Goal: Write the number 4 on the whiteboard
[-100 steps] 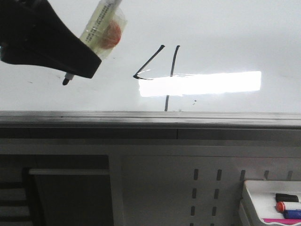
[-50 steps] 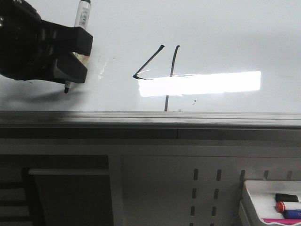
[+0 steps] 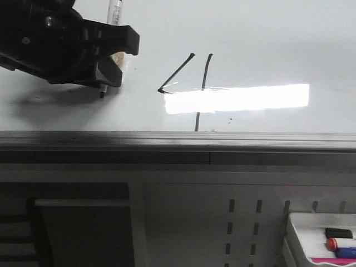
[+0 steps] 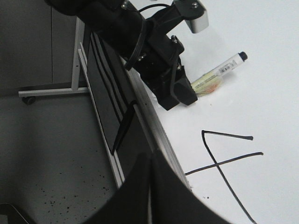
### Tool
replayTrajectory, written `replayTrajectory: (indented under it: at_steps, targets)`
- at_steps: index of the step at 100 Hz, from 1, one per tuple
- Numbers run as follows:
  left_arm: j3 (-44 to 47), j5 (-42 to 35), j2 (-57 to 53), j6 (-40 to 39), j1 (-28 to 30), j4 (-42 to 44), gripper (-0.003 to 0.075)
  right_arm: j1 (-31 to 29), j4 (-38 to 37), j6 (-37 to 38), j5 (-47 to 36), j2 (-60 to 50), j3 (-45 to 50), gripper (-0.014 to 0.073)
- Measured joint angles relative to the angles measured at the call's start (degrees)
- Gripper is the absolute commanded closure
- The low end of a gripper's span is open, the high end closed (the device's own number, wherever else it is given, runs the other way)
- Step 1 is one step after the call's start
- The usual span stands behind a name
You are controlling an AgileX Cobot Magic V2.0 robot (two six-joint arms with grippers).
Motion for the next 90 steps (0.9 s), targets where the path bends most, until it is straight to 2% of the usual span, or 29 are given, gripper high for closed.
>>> replayTrajectory:
  at_steps: [90]
  targets:
    - [-1.08, 0.51, 0.66, -0.04, -0.36, -5.59, 0.074, 0.0, 0.21, 2.09, 0.12, 0.0, 0.0, 0.0658]
